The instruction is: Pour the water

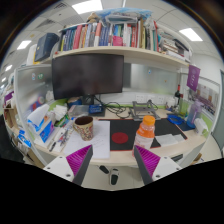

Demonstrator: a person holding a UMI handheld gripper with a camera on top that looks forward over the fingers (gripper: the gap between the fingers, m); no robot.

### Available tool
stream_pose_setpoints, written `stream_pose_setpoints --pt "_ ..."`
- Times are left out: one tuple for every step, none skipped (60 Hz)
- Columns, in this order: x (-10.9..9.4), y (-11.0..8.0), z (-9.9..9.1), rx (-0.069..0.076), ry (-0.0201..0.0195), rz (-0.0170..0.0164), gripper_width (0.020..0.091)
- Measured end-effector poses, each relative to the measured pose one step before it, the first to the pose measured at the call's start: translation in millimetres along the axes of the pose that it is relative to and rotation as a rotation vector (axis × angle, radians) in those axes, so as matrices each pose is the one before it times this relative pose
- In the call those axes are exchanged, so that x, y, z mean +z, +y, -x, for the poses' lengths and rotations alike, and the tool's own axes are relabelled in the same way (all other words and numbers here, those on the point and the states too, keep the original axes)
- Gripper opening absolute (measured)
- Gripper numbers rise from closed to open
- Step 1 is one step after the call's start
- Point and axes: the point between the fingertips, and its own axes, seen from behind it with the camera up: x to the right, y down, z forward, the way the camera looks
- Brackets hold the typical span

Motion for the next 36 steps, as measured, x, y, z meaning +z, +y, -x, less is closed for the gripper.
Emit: stream_pose_setpoints --pt "2.32 8.11 -9.28 0.0000 0.00998 0.00322 0.0849" --pt "2.34 7.48 -9.09 0.0000 0.00983 0.00268 0.0849" --pt "2.70 6.76 -8.27 -0.0006 0.00933 0.00251 0.0851" --pt "2.80 6.56 -7.72 -0.0016 0.00848 0.00256 0.0853" --pt "2.69 5.39 -7.81 -0.0010 0.00873 0.00040 0.0854" --pt "3.33 4.58 -7.60 0.0004 0.00923 -0.00163 0.0856" --pt "3.42 4.19 -6.61 0.0001 0.00793 -0.00139 0.0855" --pt "3.61 3.90 -5.25 -0.0016 0.00516 -0.00096 0.0853" --pt "4.12 4.00 -4.79 -0.0018 0.00252 0.00091 0.0851" --pt "4.21 3.97 -5.59 -0.0004 0.00351 0.00257 0.0855" --pt "3.65 2.95 -4.84 0.0016 0.00402 0.00273 0.0855" --pt "3.89 1.58 -4.48 0.0027 0.00339 -0.00050 0.0854" --pt "3.72 0.28 -4.24 0.0041 0.00194 -0.00433 0.0857" --pt "4.20 -0.67 -3.57 0.0051 0.00076 -0.00663 0.0855" --pt "4.24 -1.47 -3.45 0.0050 0.00123 -0.00840 0.0856" --pt "4.50 -1.72 -3.27 0.0032 0.00234 -0.00940 0.0859" --pt "4.40 -1.05 -2.69 0.0005 0.00174 -0.00784 0.0858" --pt "4.69 -1.42 -2.11 0.0005 0.00035 -0.00708 0.0857" --pt "4.87 -1.87 -1.34 0.0009 -0.00161 -0.00679 0.0859" --pt "4.56 -2.34 -1.12 0.0005 -0.00236 -0.00855 0.0857" --pt "4.64 -2.80 -1.06 -0.0010 -0.00166 -0.00986 0.0857" --pt "4.79 -2.71 -1.77 -0.0029 0.00046 -0.00964 0.0859" --pt "4.47 -2.03 -2.61 -0.0035 0.00275 -0.00738 0.0858" --pt "4.47 -1.59 -2.07 -0.0046 0.00342 -0.00516 0.0859" --pt "4.07 -1.54 -1.22 -0.0048 0.00216 -0.00435 0.0859" --pt "3.85 -1.94 -0.67 -0.0022 0.00055 -0.00459 0.0858" --pt "3.77 -2.06 -0.73 0.0017 -0.00031 -0.00551 0.0859" --pt "3.65 -2.44 0.00 0.0038 -0.00141 -0.00644 0.0859" --pt "3.54 -2.21 0.41 0.0037 -0.00315 -0.00680 0.0859" --pt "3.49 -1.94 0.66 0.0032 -0.00386 -0.00586 0.0859" --pt "3.30 -1.37 0.27 0.0040 -0.00323 -0.00409 0.0856" --pt "3.13 -1.16 -0.08 0.0043 -0.00122 -0.00314 0.0848" --pt "2.94 -1.42 0.53 0.0025 -0.00155 -0.00413 0.0841" --pt "2.60 -1.61 0.76 -0.0003 -0.00255 -0.00572 0.0831" --pt "2.54 -1.86 0.28 -0.0033 -0.00143 -0.00760 0.0818" --pt "2.24 -1.96 0.16 -0.0035 -0.00109 -0.00815 0.0806"
